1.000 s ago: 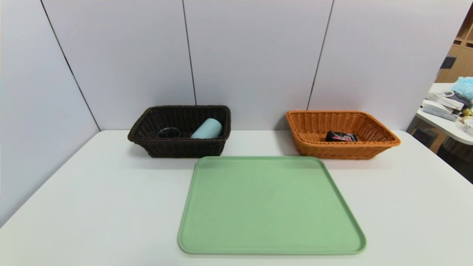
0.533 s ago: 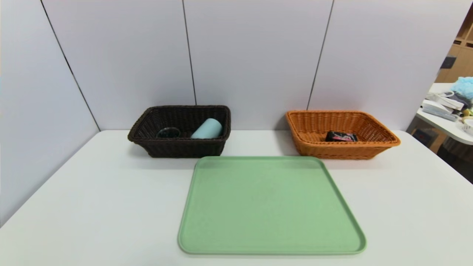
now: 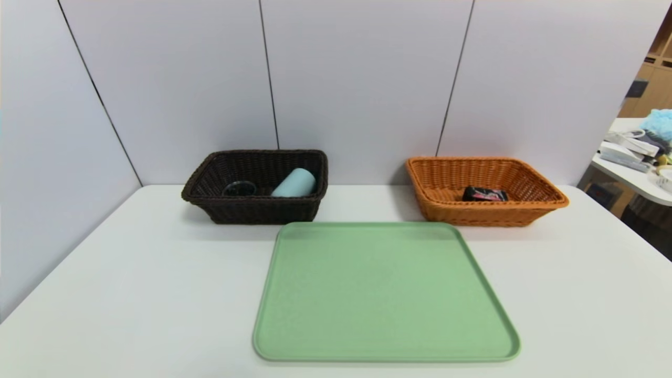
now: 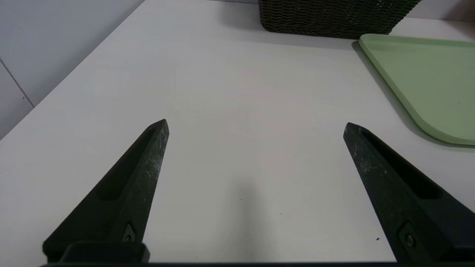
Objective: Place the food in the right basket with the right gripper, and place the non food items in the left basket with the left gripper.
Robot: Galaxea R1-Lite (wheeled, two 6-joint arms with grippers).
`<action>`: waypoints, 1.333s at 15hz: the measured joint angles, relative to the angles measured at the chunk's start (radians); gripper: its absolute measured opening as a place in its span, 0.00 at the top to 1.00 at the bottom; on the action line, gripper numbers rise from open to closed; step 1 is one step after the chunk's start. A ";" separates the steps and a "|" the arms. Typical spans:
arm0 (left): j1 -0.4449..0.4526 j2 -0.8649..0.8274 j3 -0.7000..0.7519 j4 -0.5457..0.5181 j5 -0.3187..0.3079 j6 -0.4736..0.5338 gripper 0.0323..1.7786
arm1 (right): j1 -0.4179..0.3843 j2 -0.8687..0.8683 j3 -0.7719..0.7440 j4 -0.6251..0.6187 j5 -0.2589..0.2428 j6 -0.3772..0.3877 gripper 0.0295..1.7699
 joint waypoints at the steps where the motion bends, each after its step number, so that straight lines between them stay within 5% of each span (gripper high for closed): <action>1: 0.000 0.000 0.000 0.000 0.000 0.000 0.06 | 0.000 0.000 0.000 0.000 0.000 0.000 0.04; 20: 0.000 0.000 0.000 0.000 0.000 0.000 0.05 | 0.000 0.000 0.002 -0.001 -0.011 -0.017 0.04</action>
